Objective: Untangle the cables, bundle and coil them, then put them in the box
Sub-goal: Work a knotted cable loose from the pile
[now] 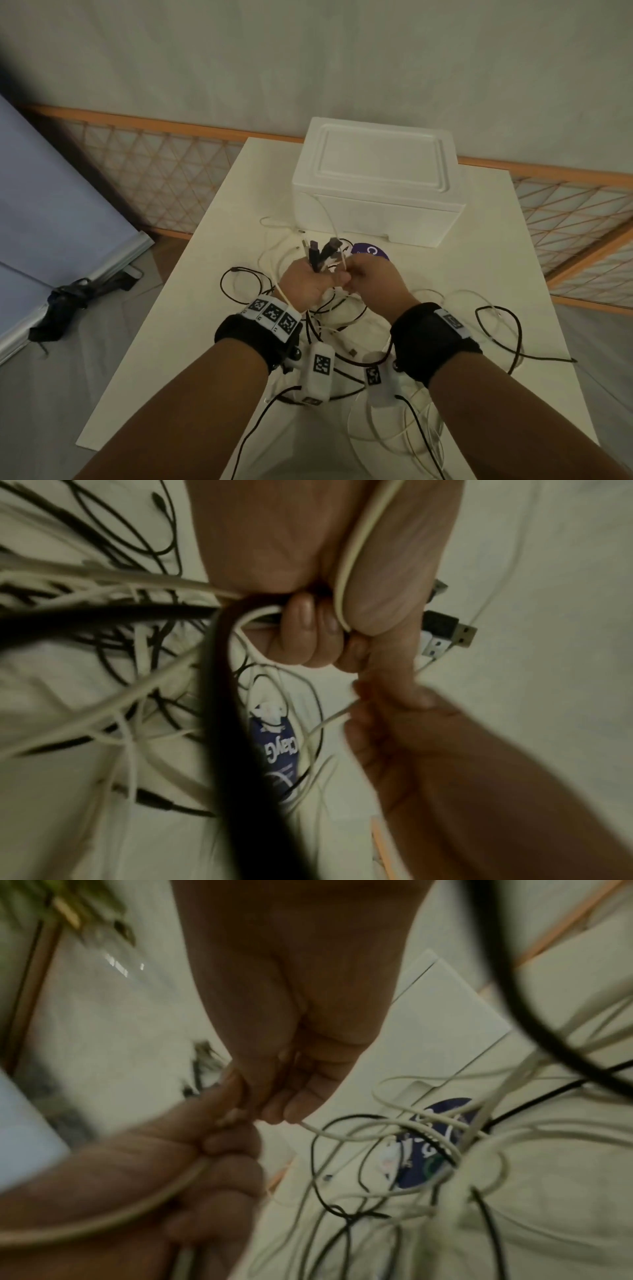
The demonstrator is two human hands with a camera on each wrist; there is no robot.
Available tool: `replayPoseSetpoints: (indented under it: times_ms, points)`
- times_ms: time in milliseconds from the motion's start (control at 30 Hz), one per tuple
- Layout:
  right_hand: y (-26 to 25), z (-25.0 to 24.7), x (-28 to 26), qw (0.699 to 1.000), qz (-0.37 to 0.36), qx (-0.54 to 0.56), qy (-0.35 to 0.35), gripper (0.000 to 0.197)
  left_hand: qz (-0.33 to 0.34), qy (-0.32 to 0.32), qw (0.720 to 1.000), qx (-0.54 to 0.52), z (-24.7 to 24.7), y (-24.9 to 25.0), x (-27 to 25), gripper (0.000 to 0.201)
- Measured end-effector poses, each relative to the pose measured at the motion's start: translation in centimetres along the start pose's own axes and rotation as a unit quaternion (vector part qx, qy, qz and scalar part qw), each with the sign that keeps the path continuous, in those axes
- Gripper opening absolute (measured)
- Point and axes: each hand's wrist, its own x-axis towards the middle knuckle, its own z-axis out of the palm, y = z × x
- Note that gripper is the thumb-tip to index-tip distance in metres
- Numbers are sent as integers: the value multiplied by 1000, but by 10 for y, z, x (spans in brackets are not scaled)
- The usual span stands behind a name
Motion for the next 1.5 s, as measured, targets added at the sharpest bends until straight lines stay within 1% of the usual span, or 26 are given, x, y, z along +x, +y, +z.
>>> replayPoseSetpoints:
  times_ms: [33,100,167,233,267,300,333,400,433,500,533,633,700,767,833,900,1000,1067,1133,1200,1233,1267,1300,1367,1433,1500]
  points:
    - [-3,-2,2,998,11,67,19,13,-11,-16,1000,-6,2,-4,2,33]
    - [-3,-8,2,987,28,154,41,14,-24,-44,999,-13,8,-10,9,28]
    - [3,-14,-1,980,34,185,64,11,-35,-83,996,12,14,-9,13,19]
    - [10,-19,-4,976,35,199,84,11,-34,-115,989,86,19,-8,17,23]
    - [13,-20,-4,974,37,208,87,12,-26,-107,986,123,21,-8,19,22]
    - [18,-20,-4,973,38,210,84,14,-17,-77,987,143,22,-7,22,19]
    - [22,-20,-4,978,36,191,78,16,-10,-41,989,145,23,-7,24,15]
    - [35,-19,-4,995,29,91,33,19,-9,22,996,83,25,-8,30,11]
    - [41,-17,-4,1000,22,6,-2,19,-16,35,998,45,27,-8,31,11]
    - [50,-13,-3,989,2,-143,-38,20,-35,35,999,-8,30,-9,32,11]
    - [52,-11,0,987,1,-160,-29,21,-41,28,999,-18,31,-9,32,11]
    - [52,-6,8,992,-12,-122,20,25,-64,1,997,-52,32,-11,33,13]
    - [53,-3,13,990,-40,-137,13,17,-85,-18,993,-81,34,-10,32,14]
    - [52,-4,17,984,-44,-172,-15,16,-86,-19,994,-68,36,-10,31,13]
    - [55,-7,22,975,-22,-217,-39,19,-74,-3,996,-56,36,-8,28,10]
    - [63,-10,24,960,10,-273,-56,18,-59,5,995,-80,36,-5,27,11]
    - [78,-12,19,952,58,-293,-64,17,-21,10,995,-96,33,1,26,29]
    - [73,-13,16,954,56,-286,-74,19,-5,5,994,-107,29,1,27,23]
    - [58,-16,13,966,31,-252,-56,18,1,-11,995,-94,25,-3,29,16]
    - [35,-22,10,984,-1,-176,-6,18,-11,-29,999,-8,25,-14,30,21]
    - [25,-26,10,992,-10,-125,21,18,-21,-34,998,45,28,-18,28,16]
    - [16,-30,9,997,-9,-68,41,18,-36,-31,996,80,32,-21,26,15]
    - [9,-33,8,998,-6,-15,54,17,-49,-25,994,94,36,-23,26,21]
    - [4,-34,5,995,-2,78,70,12,-59,-10,994,91,42,-22,26,26]
    - [10,-31,-1,987,9,143,68,5,-57,7,996,68,44,-16,26,21]
    - [25,-25,-5,990,23,129,44,20,-67,20,997,23,42,-12,26,27]
